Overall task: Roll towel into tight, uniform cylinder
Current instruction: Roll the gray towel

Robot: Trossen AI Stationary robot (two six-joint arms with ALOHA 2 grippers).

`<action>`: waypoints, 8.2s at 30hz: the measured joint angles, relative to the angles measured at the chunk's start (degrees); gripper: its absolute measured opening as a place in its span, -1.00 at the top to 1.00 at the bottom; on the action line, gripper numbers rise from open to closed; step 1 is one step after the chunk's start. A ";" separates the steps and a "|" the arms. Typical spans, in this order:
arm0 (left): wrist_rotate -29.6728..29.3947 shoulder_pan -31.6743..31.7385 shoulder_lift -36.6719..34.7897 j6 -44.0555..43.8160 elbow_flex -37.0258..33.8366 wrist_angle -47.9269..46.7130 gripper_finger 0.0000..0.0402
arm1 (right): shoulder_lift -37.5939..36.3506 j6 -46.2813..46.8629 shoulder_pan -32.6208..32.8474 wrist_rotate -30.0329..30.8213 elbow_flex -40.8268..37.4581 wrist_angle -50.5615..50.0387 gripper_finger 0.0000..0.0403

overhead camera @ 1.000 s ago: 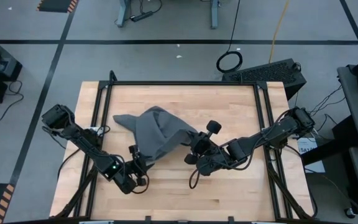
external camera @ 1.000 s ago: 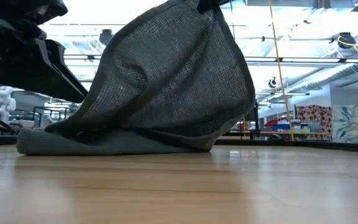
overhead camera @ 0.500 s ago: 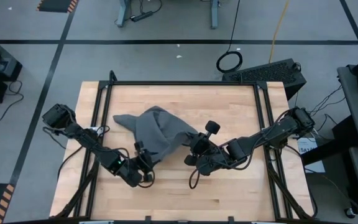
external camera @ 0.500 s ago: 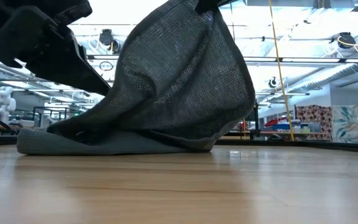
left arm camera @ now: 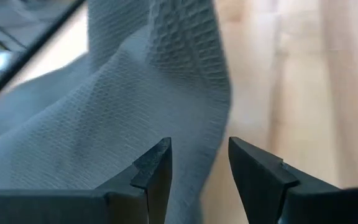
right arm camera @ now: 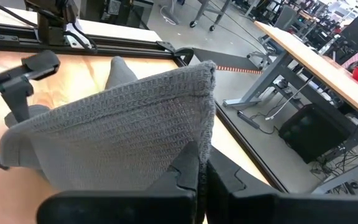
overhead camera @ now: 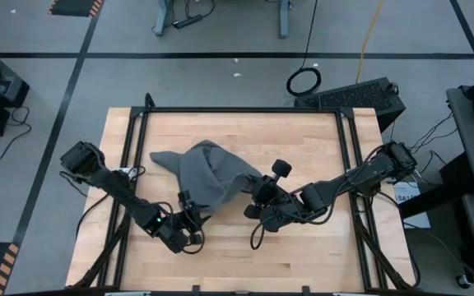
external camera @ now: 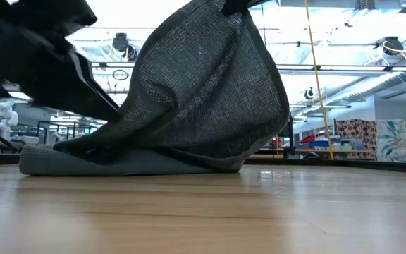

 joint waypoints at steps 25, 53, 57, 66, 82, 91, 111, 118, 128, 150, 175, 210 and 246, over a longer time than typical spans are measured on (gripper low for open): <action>-27.52 2.62 -11.96 35.15 3.78 5.53 0.98 | 0.24 0.11 -0.04 -3.04 0.00 -0.13 0.99; -14.39 4.00 -31.89 43.47 5.88 5.14 0.99 | 3.89 1.49 -0.35 -4.57 0.00 -2.36 0.98; -15.47 4.16 -31.89 43.44 5.88 4.31 0.99 | 3.87 2.62 0.09 -4.54 0.00 -2.28 0.98; -15.70 6.11 -31.89 37.26 5.88 -2.59 0.99 | 3.87 1.42 2.84 -4.24 0.00 -2.11 0.98; -15.71 8.33 -31.89 35.91 5.86 -3.86 0.99 | 3.85 -3.30 8.86 -16.21 0.00 5.12 0.98; -15.35 8.94 -31.89 35.89 5.84 -3.84 0.99 | 5.26 -7.51 8.97 -19.49 0.00 10.98 0.76; -2.26 8.94 -31.84 34.33 5.79 -3.82 0.99 | 13.64 -9.33 7.57 -30.03 -0.09 19.54 -0.06; -0.07 8.94 -31.80 34.38 5.79 -3.80 0.99 | 15.49 -10.84 4.46 -34.08 -0.09 21.91 -0.17; 7.58 8.83 -31.76 29.87 5.79 -5.77 0.99 | 12.96 -17.63 3.39 -19.54 -0.02 23.14 -0.09; 7.54 8.79 -30.90 28.41 5.79 -5.63 0.99 | 17.11 -22.81 -6.42 -27.43 -0.02 30.13 0.93; 9.97 -2.40 -30.88 -10.22 -5.93 -20.68 0.02 | 7.41 -26.55 -5.41 -26.69 -0.02 18.53 0.99; 5.99 8.33 -18.34 25.97 -17.73 41.52 0.66 | 7.41 -10.45 -6.21 -26.74 -0.02 5.21 0.99; 35.99 24.37 -17.99 26.93 -17.62 38.83 0.98 | 11.60 -16.05 5.46 -16.67 0.00 9.89 0.19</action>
